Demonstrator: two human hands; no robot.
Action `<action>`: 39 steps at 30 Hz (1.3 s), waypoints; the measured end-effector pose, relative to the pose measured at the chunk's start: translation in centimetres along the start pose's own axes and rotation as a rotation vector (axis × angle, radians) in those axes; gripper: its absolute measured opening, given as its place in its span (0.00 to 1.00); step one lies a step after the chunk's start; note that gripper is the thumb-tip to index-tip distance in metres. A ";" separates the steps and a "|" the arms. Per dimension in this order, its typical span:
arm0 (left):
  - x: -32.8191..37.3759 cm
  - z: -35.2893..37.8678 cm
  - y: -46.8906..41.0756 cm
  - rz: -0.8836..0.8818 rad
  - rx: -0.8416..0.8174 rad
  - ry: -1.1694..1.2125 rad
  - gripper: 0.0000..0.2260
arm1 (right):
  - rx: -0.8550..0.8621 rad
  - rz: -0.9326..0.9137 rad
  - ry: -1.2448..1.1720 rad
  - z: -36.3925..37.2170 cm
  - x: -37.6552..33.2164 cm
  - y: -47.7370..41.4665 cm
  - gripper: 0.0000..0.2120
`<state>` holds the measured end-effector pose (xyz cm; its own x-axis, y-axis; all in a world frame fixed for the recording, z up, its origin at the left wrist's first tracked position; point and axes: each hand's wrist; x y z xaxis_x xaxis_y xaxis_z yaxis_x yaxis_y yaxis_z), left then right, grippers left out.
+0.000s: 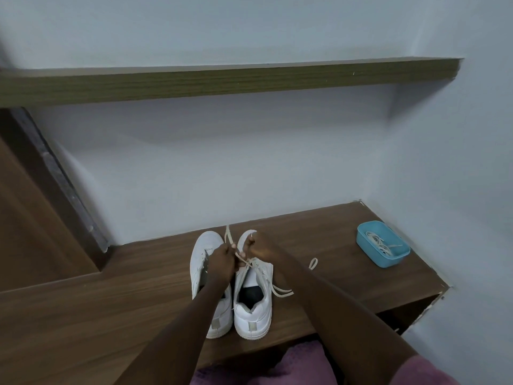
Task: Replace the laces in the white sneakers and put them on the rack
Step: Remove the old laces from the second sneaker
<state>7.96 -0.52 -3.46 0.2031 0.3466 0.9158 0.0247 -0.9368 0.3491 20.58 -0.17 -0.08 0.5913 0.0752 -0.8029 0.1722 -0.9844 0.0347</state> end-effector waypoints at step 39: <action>0.5 -1.2 0.2 -0.034 -0.082 -0.786 0.14 | 0.060 -0.078 0.659 3.0 2.8 1.5 0.09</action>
<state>6.90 -0.47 -2.75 0.8362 0.2105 0.5064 -0.0229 -0.9092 0.4158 20.13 -1.88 -4.04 0.9401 0.2095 -0.2690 0.2015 -0.9778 -0.0573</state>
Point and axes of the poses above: each hand's wrist, its own y-axis away from the middle knuckle, its own z-axis out of the palm, x = y × z, and after that the axes turned 10 degrees about -z, right-handed
